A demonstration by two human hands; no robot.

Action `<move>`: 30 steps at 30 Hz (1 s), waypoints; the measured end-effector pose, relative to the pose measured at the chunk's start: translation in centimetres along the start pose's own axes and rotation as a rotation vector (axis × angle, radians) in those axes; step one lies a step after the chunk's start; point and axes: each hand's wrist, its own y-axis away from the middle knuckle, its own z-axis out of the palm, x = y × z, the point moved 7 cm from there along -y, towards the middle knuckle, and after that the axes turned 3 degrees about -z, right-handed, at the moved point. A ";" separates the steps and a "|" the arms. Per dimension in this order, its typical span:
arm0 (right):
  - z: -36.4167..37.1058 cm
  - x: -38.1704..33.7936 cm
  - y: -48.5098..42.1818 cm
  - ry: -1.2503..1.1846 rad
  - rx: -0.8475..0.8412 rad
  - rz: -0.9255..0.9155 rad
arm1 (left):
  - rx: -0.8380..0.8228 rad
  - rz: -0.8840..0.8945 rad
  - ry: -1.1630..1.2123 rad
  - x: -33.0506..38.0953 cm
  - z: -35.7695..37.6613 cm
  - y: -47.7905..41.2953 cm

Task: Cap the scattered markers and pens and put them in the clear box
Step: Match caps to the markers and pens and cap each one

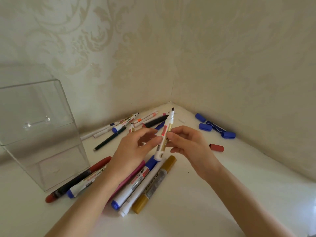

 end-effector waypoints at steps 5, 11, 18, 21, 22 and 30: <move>1.0 0.5 0.3 -0.059 -0.025 0.032 | -0.049 0.042 0.171 1.6 0.4 0.2; -0.7 0.3 -0.1 0.309 -0.044 0.011 | -0.047 -0.048 0.300 1.0 0.0 0.5; -12.4 1.6 -6.6 1.247 0.317 -0.004 | -0.004 -0.173 0.477 0.1 -0.7 0.5; -12.9 3.1 -7.6 1.382 0.298 0.001 | -0.003 -0.179 0.488 -0.1 -0.7 0.5; -12.9 3.5 -7.7 1.409 0.304 0.004 | -0.003 -0.180 0.483 -0.1 -0.8 0.5; -4.5 -1.5 -2.6 0.470 0.034 -0.264 | 0.001 -0.034 0.179 0.3 -0.7 0.7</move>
